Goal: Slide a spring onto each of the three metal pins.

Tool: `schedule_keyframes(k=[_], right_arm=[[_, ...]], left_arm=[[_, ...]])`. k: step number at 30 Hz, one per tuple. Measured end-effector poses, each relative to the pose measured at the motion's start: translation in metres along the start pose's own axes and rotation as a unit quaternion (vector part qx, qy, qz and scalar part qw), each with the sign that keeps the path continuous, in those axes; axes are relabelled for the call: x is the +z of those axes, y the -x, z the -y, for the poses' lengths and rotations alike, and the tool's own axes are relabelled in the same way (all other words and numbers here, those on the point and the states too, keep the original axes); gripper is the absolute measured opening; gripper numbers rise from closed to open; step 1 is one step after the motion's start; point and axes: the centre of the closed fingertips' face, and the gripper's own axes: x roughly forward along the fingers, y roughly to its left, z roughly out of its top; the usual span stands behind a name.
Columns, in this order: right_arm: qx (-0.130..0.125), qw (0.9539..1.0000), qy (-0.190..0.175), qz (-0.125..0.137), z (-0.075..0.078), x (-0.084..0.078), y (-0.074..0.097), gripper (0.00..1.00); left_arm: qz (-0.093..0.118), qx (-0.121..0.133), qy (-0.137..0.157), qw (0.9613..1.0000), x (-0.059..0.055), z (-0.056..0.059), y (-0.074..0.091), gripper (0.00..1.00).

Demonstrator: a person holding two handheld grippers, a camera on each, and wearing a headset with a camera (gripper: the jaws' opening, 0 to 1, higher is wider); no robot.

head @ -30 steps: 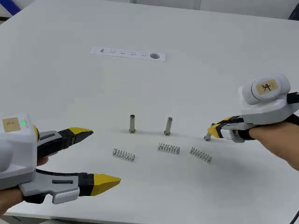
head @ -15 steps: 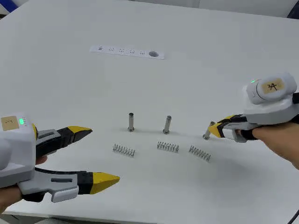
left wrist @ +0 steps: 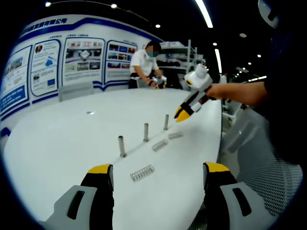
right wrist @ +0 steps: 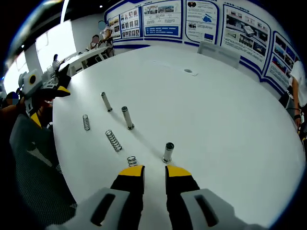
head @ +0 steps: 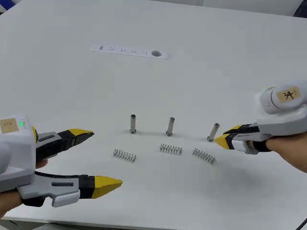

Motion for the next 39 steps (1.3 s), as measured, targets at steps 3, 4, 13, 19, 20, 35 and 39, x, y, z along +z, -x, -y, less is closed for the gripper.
schedule_keyframes(k=[3, 4, 13, 19, 20, 35, 39], right_arm=[[0.012, 0.9999, 0.005, -0.003, -0.006, -0.003, 0.000, 0.18], [0.015, 0.9999, 0.007, -0.004, -0.007, -0.003, 0.000, 0.18], [0.063, 0.9972, 0.035, -0.020, -0.029, -0.011, -0.003, 0.22], [0.076, 0.9958, 0.045, -0.024, -0.034, -0.011, -0.004, 0.23], [0.078, 0.9955, 0.047, -0.024, -0.035, -0.011, -0.004, 0.23], [0.086, 0.9927, 0.072, -0.044, -0.035, -0.020, -0.013, 0.23], [0.089, 0.9918, 0.074, -0.053, -0.034, -0.024, -0.018, 0.22]], left_arm=[[-0.001, 0.000, -0.001, 1.0000, 0.000, 0.000, 0.000, 0.78], [0.000, 0.000, -0.001, 1.0000, 0.000, 0.000, 0.000, 0.78], [-0.002, -0.001, -0.001, 1.0000, 0.000, 0.001, 0.000, 0.78], [-0.003, -0.002, -0.001, 1.0000, 0.000, 0.000, -0.001, 0.77], [-0.003, -0.002, -0.001, 1.0000, 0.000, 0.000, -0.001, 0.77], [-0.008, -0.008, -0.004, 0.9999, 0.001, 0.003, -0.005, 0.77], [-0.009, -0.010, -0.005, 0.9999, 0.001, 0.004, -0.005, 0.77]])
